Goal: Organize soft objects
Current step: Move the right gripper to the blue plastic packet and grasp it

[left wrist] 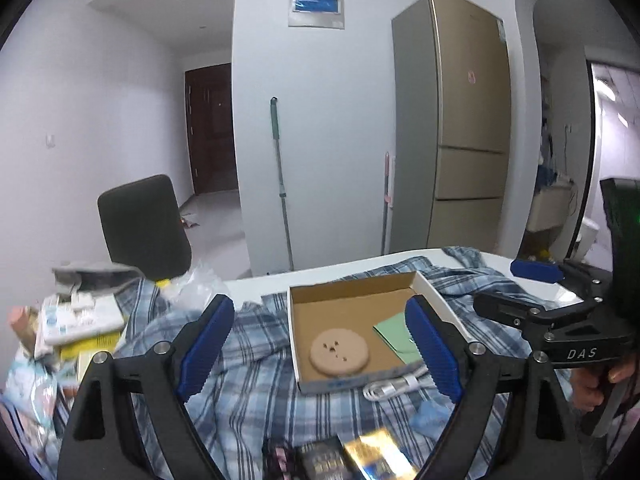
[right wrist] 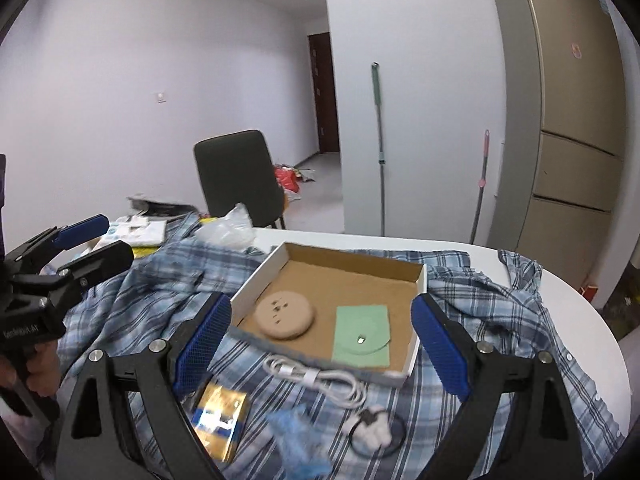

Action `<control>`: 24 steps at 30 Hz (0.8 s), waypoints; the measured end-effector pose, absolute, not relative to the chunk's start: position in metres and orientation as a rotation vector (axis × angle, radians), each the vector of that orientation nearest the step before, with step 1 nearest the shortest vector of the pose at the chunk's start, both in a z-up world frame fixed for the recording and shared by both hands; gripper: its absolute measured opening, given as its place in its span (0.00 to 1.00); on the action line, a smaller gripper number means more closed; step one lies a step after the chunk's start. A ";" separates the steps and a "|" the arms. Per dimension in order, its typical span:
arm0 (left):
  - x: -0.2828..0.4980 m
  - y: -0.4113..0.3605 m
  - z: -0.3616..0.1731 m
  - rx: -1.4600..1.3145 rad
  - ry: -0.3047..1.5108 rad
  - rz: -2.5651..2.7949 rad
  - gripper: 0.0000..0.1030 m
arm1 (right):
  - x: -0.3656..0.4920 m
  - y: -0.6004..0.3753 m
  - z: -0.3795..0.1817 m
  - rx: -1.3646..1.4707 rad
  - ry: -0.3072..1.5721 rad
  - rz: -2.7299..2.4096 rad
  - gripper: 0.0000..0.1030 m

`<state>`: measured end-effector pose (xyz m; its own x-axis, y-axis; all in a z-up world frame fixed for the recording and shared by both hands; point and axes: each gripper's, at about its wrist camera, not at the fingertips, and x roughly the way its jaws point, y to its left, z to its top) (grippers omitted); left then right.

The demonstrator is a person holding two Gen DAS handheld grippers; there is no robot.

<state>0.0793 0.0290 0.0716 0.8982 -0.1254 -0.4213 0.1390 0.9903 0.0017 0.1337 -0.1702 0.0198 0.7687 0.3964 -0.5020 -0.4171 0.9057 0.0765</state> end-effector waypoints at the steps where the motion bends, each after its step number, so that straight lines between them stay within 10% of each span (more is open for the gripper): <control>1: 0.068 0.032 0.070 0.033 0.434 -0.136 0.87 | 0.127 -0.171 0.018 -0.043 0.534 0.448 0.88; 24: 0.055 0.059 -0.026 0.008 0.605 -0.144 0.87 | 0.129 -0.156 -0.085 -0.115 0.810 0.564 0.79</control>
